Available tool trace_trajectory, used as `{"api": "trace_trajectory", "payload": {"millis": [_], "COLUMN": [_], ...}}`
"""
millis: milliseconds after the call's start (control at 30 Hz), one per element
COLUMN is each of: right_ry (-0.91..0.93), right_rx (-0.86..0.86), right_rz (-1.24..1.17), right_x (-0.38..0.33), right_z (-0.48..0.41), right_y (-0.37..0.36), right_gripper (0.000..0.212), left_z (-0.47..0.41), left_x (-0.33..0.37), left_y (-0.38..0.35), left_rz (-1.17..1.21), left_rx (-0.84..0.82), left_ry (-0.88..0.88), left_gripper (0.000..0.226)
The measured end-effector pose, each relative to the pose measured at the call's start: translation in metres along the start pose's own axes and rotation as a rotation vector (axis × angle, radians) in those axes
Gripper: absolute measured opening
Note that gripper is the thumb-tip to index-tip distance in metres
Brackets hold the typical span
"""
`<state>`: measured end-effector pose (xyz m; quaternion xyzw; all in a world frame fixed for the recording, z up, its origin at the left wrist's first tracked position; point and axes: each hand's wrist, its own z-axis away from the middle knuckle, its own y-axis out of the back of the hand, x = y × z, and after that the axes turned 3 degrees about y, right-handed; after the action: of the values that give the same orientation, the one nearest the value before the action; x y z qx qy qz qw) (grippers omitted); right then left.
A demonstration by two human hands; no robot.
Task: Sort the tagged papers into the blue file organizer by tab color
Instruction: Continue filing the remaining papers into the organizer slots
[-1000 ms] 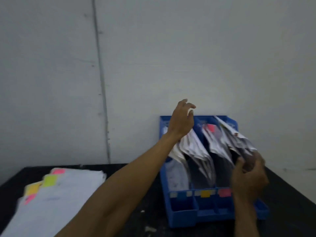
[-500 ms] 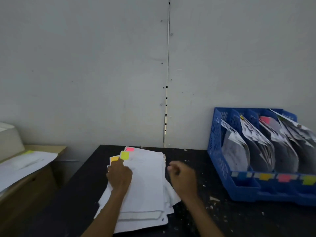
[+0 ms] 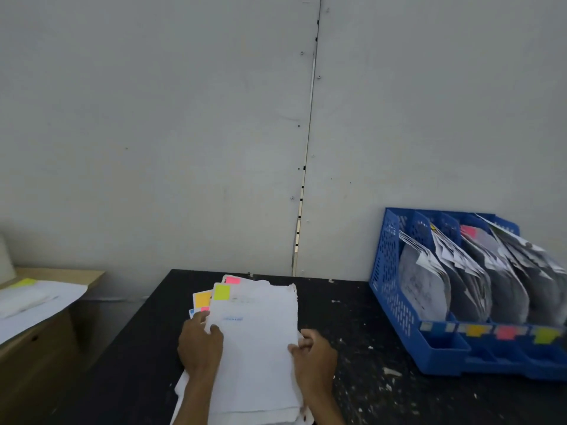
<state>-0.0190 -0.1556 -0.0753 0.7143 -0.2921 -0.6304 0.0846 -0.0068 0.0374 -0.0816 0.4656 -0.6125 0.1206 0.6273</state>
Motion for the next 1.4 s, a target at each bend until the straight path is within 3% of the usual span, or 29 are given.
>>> {"api": "trace_trajectory", "payload": {"millis": [367, 567, 733, 967, 1233, 1400], "right_ry": [-0.010, 0.014, -0.045, 0.033, 0.111, 0.228], "right_rx": [0.018, 0.001, 0.061, 0.061, 0.032, 0.014], "right_rz": [-0.125, -0.121, -0.107, -0.101, -0.212, -0.304], "right_x": [0.007, 0.006, 0.010, 0.010, 0.014, 0.001], "right_z": [-0.006, -0.007, -0.009, -0.008, -0.012, -0.010], "right_y": [0.001, 0.006, 0.004, 0.003, 0.008, 0.023], "right_gripper": [0.023, 0.004, 0.022, 0.014, 0.025, 0.014], "left_z": [-0.005, -0.005, -0.003, -0.002, 0.003, 0.013], "left_x": [-0.003, -0.003, -0.001, -0.004, 0.004, 0.020], "left_y": [0.009, 0.009, 0.010, 0.010, 0.009, 0.009], "left_rz": [0.035, 0.006, -0.018, -0.048, -0.054, 0.011], "left_rx": [-0.035, -0.044, -0.036, -0.021, -0.046, -0.054], "left_ry": [0.010, -0.032, -0.044, -0.054, -0.102, -0.159], "left_gripper": [0.034, 0.032, 0.028, 0.029, 0.028, 0.025]}}
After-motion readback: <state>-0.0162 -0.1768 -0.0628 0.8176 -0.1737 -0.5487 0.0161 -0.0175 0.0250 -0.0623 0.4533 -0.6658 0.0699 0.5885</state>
